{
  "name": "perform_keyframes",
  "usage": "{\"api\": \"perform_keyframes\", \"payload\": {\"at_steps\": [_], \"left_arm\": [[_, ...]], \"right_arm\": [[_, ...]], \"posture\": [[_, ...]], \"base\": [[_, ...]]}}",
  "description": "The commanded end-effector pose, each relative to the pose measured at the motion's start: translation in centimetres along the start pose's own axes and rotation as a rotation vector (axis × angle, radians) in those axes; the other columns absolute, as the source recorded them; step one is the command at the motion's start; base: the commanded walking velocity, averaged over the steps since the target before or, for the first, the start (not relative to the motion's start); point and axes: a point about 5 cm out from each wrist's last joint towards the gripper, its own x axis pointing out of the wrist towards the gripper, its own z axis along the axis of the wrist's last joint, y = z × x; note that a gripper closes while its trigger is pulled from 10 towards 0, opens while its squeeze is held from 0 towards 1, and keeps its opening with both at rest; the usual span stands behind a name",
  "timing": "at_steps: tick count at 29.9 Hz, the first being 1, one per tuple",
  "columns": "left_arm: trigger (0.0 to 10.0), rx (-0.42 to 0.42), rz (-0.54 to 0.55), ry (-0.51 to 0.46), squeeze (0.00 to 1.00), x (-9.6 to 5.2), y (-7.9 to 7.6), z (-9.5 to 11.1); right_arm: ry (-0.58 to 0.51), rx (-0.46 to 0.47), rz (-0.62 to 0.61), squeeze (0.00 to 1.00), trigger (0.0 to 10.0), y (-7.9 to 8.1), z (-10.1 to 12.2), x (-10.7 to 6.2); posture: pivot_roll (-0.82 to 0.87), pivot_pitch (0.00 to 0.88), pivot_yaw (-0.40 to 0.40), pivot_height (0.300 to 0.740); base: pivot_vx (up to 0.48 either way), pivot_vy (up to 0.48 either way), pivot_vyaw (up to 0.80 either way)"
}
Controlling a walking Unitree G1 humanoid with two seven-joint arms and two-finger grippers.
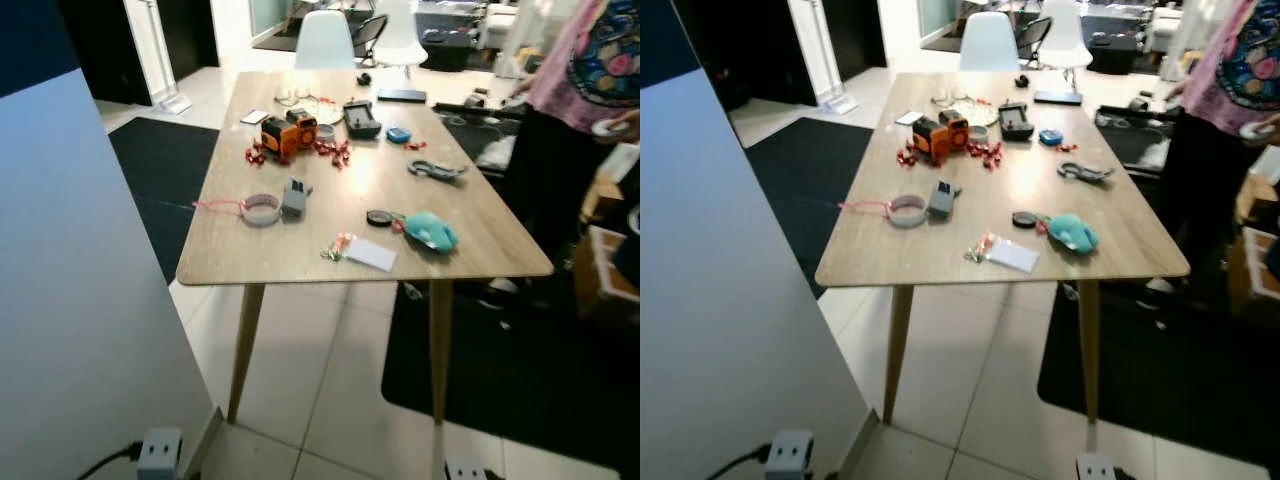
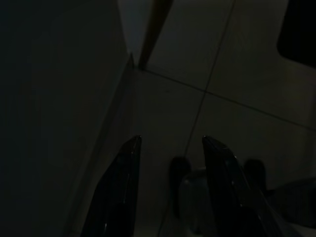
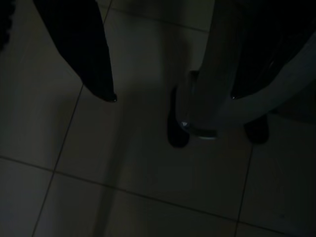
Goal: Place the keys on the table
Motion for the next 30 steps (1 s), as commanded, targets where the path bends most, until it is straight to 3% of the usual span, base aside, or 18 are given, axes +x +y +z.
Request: {"api": "perform_keyframes", "payload": {"at_steps": [1,14,30], "left_arm": [[10.0,-0.007,0.006,0.022,0.0,-0.2,-0.02,-0.57],[10.0,-0.007,-0.002,0.028,0.0,-0.17,-0.64,-0.83],[10.0,-0.018,0.02,0.047,0.0,-0.56,0.26,-1.31]], "right_arm": [[0.029,-0.002,0.012,0.0,10.0,0.23,-0.8,-0.12],[0.023,-0.03,0.041,0.0,10.0,0.57,-0.74,-0.1],[0.017,-0.065,0.069,0.0,10.0,0.88,-0.68,-0.09]], "posture": [[0.06,0.06,-0.001,0.74],[0.06,0.054,-0.002,0.74],[0.06,0.05,-0.006,0.74]], "base": [[0.0,0.0,0.0],[0.0,0.0,0.0],[0.0,0.0,0.0]]}}
